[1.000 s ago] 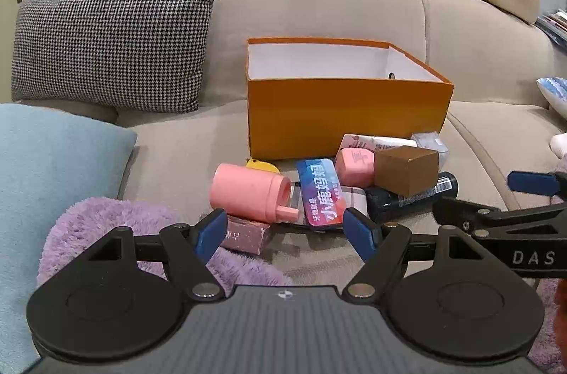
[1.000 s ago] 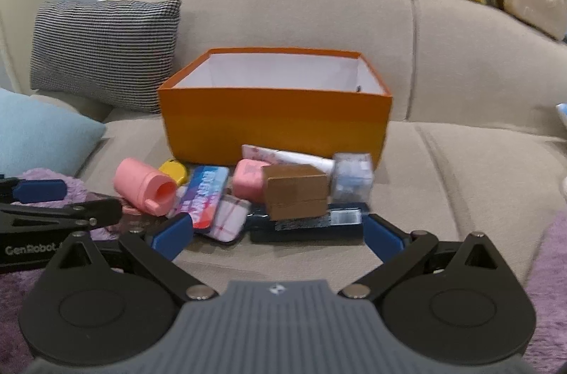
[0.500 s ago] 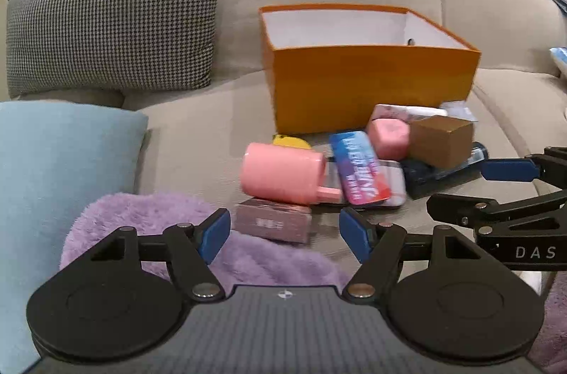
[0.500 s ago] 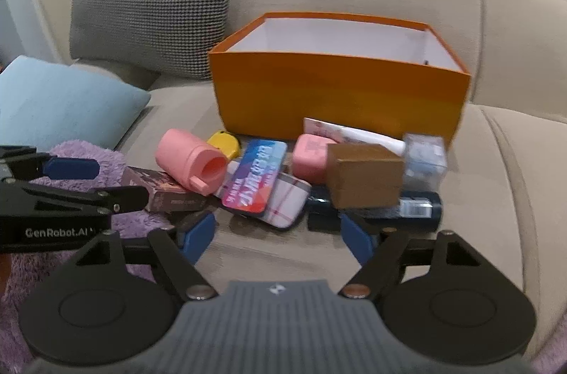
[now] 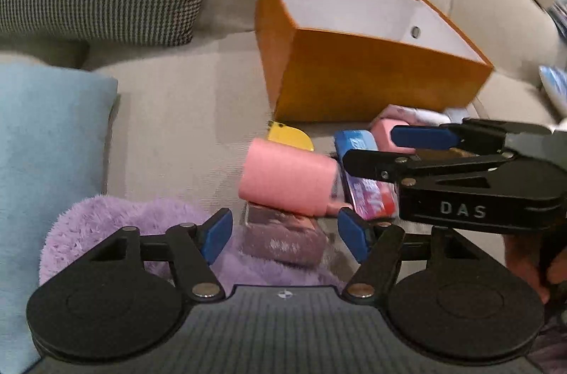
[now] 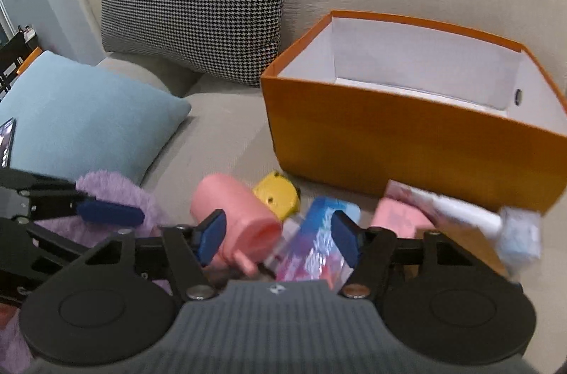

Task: Organize rigid objects
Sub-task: 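Move both tools down toward the pink cup in the pile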

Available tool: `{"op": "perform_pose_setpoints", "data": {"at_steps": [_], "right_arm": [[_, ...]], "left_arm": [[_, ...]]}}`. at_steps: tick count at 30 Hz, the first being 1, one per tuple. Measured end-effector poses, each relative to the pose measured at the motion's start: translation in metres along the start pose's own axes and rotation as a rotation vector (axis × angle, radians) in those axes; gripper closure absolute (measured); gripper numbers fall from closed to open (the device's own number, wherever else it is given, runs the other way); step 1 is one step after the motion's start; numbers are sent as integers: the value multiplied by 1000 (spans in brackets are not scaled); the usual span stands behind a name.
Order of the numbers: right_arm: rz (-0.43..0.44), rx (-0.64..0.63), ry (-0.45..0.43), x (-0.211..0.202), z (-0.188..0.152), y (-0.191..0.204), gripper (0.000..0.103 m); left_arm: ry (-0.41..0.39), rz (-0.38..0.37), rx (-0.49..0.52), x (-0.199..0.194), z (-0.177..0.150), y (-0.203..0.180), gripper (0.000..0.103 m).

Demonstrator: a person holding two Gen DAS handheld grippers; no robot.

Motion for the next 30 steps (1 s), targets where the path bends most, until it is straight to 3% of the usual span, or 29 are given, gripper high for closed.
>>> {"op": "perform_pose_setpoints", "data": {"at_steps": [4,10,14,18,24,30], "right_arm": [[23,30,32,18,13,-4,46],[126,43,120,42,21,2,45],[188,113,180,56,18,-2,39],[253,202,247,63,6,-7,34],[213,260,192,37,-7,-12,37],[109,311,93,-10,-23,-29,43]], "left_arm": [[18,-4,-67,11,12,13,30],[64,-22,-99,22,16,26,42],[96,-49,-168,27,12,38,51],[115,-75,-158,34,8,30,59],[97,-43,-59,34,8,8,59],[63,-24,-66,21,3,-5,57]]}}
Point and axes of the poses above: each gripper's, at about its wrist camera, not at the fingertips, and x roughly the way its jaws point, y to its left, z to its top, the point moved 5 cm from there along x, roughly the way its jaws point, and after that the axes turned 2 degrees about x, right-handed, at the moved point
